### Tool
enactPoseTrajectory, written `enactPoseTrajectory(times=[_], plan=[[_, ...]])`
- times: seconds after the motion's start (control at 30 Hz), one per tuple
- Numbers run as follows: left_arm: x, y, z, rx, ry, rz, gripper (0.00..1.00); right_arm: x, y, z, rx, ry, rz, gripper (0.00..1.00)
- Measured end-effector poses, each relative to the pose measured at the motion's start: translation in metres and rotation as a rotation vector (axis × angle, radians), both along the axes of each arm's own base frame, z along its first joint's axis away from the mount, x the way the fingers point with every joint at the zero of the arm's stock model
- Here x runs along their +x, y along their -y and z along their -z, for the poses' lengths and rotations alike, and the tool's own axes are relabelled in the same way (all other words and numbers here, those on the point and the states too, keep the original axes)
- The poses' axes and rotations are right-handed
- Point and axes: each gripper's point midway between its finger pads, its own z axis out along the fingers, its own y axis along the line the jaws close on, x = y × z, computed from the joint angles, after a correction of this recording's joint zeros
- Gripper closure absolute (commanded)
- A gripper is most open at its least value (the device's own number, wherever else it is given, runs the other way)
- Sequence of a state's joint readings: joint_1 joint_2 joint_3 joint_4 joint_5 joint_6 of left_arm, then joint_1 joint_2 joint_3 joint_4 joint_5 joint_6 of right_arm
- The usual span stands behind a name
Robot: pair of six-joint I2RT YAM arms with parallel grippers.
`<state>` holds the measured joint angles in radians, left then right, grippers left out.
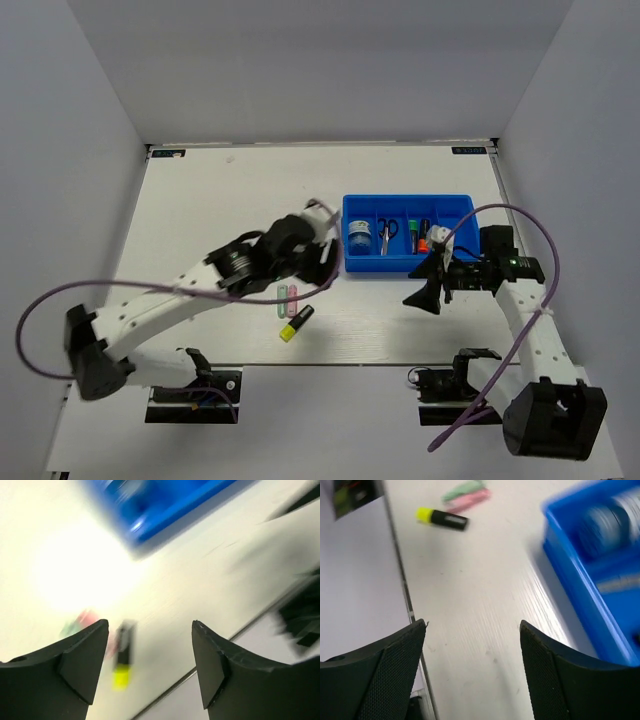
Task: Sort the stationery into containers
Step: Pick up the pen from the center of the board.
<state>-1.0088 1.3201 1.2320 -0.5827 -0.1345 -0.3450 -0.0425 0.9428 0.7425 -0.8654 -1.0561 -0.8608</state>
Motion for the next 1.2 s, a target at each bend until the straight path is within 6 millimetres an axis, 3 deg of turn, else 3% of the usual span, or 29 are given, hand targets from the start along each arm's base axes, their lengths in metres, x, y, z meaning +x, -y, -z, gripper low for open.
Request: enactPoseTrajectory(times=[0.07,0.17,0.23,0.3,0.37,0.4,0.53,0.67,0.83,1.2], plan=[[-0.012,-0.061,0.036,0.096,-0.033,-0.101,0.29,-0.014,-0.015,-0.003,0.024,0.072,-0.162,0.20],[-0.034,-0.135,0.091,0.218,-0.112,-0.243,0.45,-0.028,-0.040,-0.010,0.030,0.170,-0.393,0.22],[-0.049,-0.170,0.114,0.252,-0.144,-0.313,0.53,-0.033,-0.059,-0.015,0.034,0.221,-0.522,0.23],[-0.059,-0.194,0.122,0.242,-0.150,-0.369,0.52,-0.034,-0.078,-0.016,0.026,0.248,-0.625,0.26],[-0.062,-0.206,0.122,0.210,-0.139,-0.408,0.42,-0.033,-0.096,-0.011,-0.008,0.254,-0.698,0.27],[-0.063,-0.210,0.121,0.195,-0.133,-0.423,0.26,-0.032,-0.106,-0.008,-0.033,0.261,-0.735,0.27],[-0.065,-0.221,0.123,0.175,-0.115,-0.457,0.17,-0.040,-0.147,0.010,-0.131,0.291,-0.890,0.30],[-0.067,-0.230,0.123,0.188,-0.097,-0.475,0.16,-0.050,-0.181,0.045,-0.264,0.317,-1.033,0.34],[-0.070,-0.238,0.125,0.191,-0.089,-0.489,0.16,-0.044,-0.195,0.082,-0.387,0.299,-1.084,0.37],[-0.072,-0.249,0.118,0.136,-0.044,-0.537,0.16,-0.013,-0.224,0.113,-0.498,0.328,-1.084,0.38]])
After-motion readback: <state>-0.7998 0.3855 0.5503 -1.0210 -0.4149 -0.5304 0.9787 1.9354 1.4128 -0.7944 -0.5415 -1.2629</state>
